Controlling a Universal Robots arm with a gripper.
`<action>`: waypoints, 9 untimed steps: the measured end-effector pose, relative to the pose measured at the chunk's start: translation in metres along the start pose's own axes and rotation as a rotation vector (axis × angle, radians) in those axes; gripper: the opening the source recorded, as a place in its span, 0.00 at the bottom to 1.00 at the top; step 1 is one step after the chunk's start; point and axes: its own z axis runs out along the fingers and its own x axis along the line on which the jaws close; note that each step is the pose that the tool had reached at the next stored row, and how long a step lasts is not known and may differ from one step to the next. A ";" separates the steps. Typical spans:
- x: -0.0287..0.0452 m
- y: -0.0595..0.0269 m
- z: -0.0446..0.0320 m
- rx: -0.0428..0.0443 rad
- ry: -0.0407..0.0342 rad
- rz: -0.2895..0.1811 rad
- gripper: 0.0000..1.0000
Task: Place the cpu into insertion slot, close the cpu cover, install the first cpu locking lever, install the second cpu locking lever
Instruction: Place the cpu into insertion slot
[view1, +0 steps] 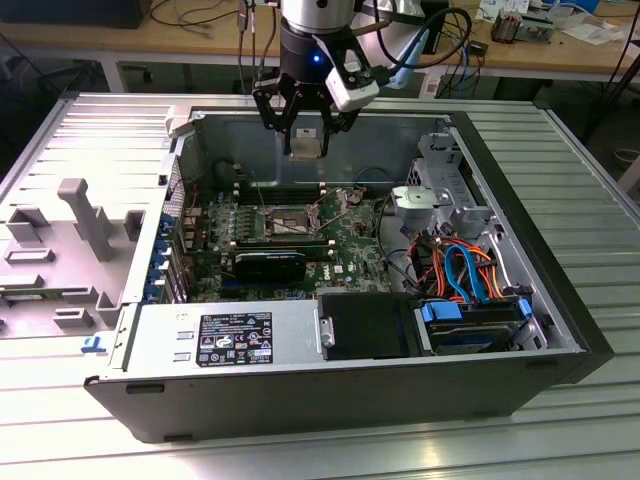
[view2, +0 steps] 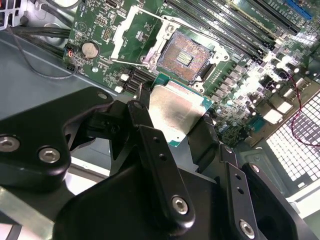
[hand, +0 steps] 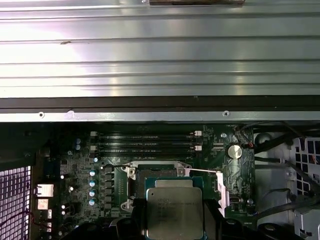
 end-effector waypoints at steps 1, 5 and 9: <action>0.0000 -0.0001 0.0003 0.0000 -0.0001 0.000 0.54; 0.0000 -0.0004 0.0011 0.0001 -0.0001 0.000 0.54; 0.0000 -0.0007 0.0022 0.0011 0.0000 0.000 0.54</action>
